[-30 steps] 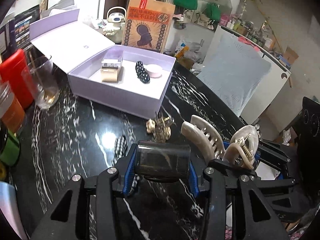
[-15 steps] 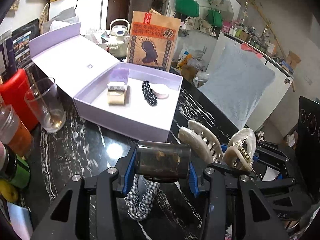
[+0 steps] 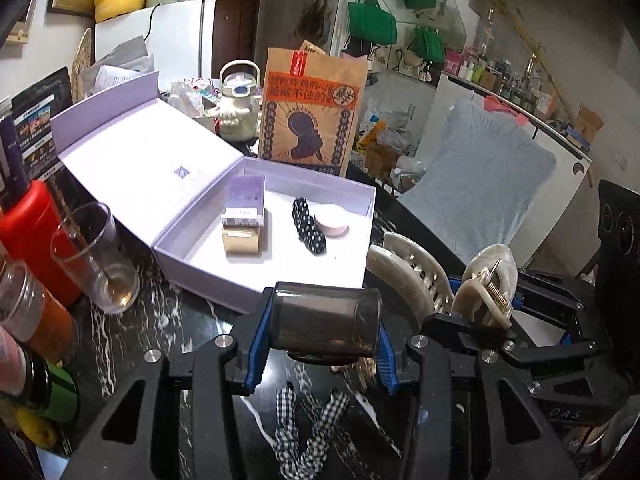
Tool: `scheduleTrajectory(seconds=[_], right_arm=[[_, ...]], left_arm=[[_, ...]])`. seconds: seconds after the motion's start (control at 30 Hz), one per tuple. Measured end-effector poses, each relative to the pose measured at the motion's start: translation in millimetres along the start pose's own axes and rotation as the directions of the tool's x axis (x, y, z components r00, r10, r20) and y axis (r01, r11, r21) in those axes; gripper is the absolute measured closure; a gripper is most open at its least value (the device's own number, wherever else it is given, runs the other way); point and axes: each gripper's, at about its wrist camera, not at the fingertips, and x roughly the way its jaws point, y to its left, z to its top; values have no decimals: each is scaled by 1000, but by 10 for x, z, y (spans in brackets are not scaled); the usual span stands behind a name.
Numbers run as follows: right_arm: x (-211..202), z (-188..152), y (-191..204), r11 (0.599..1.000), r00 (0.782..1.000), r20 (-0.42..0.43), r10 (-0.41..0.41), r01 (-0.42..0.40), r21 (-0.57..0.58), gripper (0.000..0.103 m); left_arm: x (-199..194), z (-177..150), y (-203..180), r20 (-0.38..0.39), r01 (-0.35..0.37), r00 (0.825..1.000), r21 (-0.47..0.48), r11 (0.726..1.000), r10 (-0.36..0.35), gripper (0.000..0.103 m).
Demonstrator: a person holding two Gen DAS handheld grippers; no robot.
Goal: Organize rigid objects
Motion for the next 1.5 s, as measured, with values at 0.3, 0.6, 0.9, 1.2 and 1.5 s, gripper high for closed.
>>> scheduleTrajectory(seconds=[0.3, 0.6, 0.9, 1.2, 1.5], right_arm=[[52, 229, -147, 1000, 1000, 15, -7, 8, -10, 67], [191, 459, -293, 1000, 1000, 15, -13, 14, -4, 67], [393, 711, -477, 999, 999, 6, -42, 42, 14, 67], [577, 927, -576, 998, 998, 7, -56, 56, -8, 67], [782, 1084, -700, 996, 996, 5, -87, 87, 1, 67]], left_arm=[[82, 271, 44, 29, -4, 1000, 13, 1000, 3, 59], [276, 550, 97, 51, 3, 999, 37, 999, -4, 59], [418, 758, 205, 81, -16, 997, 44, 999, 12, 59], [577, 949, 333, 90, -34, 995, 25, 999, 31, 59], [772, 1134, 509, 111, -44, 993, 16, 999, 42, 59]])
